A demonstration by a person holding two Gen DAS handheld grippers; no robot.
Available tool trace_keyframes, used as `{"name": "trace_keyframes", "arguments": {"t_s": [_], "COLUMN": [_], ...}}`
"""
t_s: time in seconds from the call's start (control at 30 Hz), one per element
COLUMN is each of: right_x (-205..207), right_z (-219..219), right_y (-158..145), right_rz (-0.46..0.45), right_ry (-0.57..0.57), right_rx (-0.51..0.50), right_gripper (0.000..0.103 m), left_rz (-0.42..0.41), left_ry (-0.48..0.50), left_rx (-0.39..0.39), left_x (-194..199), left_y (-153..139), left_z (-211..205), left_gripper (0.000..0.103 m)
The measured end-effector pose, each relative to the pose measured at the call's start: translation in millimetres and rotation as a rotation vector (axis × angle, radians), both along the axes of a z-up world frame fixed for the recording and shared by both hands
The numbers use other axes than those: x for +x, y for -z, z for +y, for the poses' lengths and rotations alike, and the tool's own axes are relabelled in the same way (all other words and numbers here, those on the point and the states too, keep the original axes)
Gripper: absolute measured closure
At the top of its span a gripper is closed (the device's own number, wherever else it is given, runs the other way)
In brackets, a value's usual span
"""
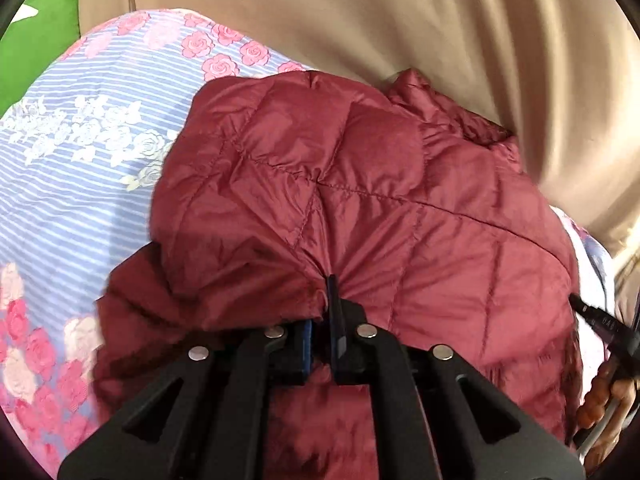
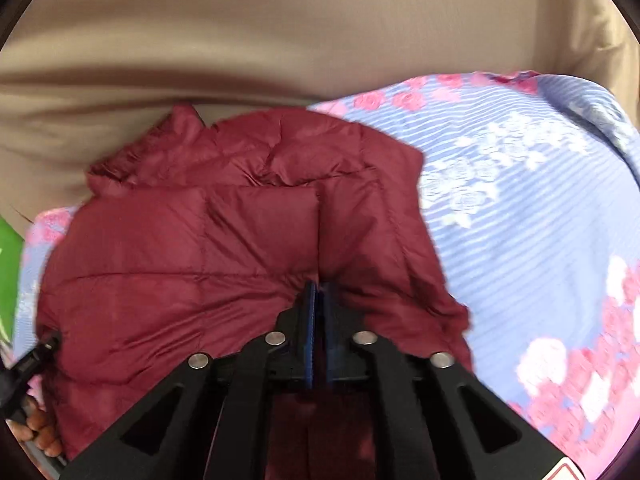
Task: Fold large clothes
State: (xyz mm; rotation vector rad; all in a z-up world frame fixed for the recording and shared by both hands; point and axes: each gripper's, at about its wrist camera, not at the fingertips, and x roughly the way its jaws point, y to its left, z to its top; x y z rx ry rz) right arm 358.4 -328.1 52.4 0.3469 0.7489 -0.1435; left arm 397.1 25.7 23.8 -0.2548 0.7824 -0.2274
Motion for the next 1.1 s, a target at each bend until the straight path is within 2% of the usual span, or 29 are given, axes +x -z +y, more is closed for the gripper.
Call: {"name": "trace_keyframes", "arguments": {"t_s": [0.03, 0.07, 0.1, 0.13, 0.2, 0.27, 0.33, 0.43, 0.5, 0.57, 0.6, 0.63, 0.67, 0.7, 0.73, 0.77, 0.83, 0.93, 1.0, 1.1], "right_x": [-17, -33, -49, -60, -101, -146, -188, -254, -284, -306, -313, -320, -327, -330, -333, -338, -352, -395, -423, -458], "right_z": [-4, -8, -13, -17, -25, -33, -35, -34, -31, -27, -23, -18, -16, -14, -15, -15, -11, -2, -1, 4], "right_y": [-9, -14, -19, -20, -19, -10, 4, 27, 39, 52, 55, 55, 55, 54, 54, 53, 45, 29, 28, 42], "right_rz": [-0.023, -0.035, -0.037, -0.030, 0.001, 0.045, 0.094, 0.163, 0.182, 0.204, 0.187, 0.173, 0.170, 0.161, 0.154, 0.141, 0.116, 0.082, 0.095, 0.170], "right_ry": [-0.005, -0.011, -0.019, -0.023, -0.043, -0.088, -0.108, -0.115, -0.117, -0.112, -0.108, -0.107, -0.106, -0.105, -0.112, -0.102, -0.082, -0.090, -0.097, -0.101], "right_rx": [0.006, 0.002, -0.010, -0.022, -0.047, -0.031, -0.003, 0.032, 0.064, 0.095, 0.092, 0.070, 0.062, 0.069, 0.103, 0.144, 0.129, 0.106, 0.117, 0.126], "right_gripper": [0.094, 0.088, 0.083, 0.073, 0.065, 0.053, 0.047, 0.044, 0.041, 0.040, 0.040, 0.041, 0.055, 0.072, 0.095, 0.098, 0.100, 0.100, 0.100, 0.099], "left_rz": [-0.003, -0.010, -0.014, -0.016, -0.003, 0.050, 0.119, 0.212, 0.203, 0.217, 0.224, 0.236, 0.238, 0.233, 0.229, 0.225, 0.216, 0.227, 0.264, 0.341], "left_ry": [0.009, 0.018, 0.016, 0.011, 0.023, 0.031, 0.054, 0.093, 0.112, 0.148, 0.162, 0.189, 0.213, 0.215, 0.216, 0.222, 0.236, 0.264, 0.278, 0.297], "left_rx": [0.002, 0.007, 0.016, 0.023, 0.022, 0.019, -0.020, -0.096, -0.084, -0.080, -0.067, -0.039, -0.034, -0.029, -0.019, -0.007, 0.009, 0.020, 0.012, -0.015], "left_x": [-7, -19, -30, -41, -66, -90, -119, -170, -195, -216, -223, -230, -235, -241, -245, -253, -268, -304, -324, -350], "left_y": [-2, -7, -8, -10, -10, -5, 6, 24, 24, 24, 24, 25, 24, 22, 20, 16, 8, -1, 2, 17], "left_z": [5, 14, 22, 31, 53, 73, 91, 110, 110, 107, 103, 97, 94, 94, 92, 89, 88, 98, 107, 122], "left_gripper": [0.084, 0.064, 0.055, 0.045, 0.043, 0.039, 0.037, 0.036, 0.036, 0.040, 0.048, 0.071, 0.086, 0.091, 0.095, 0.097, 0.098, 0.099, 0.098, 0.096]}}
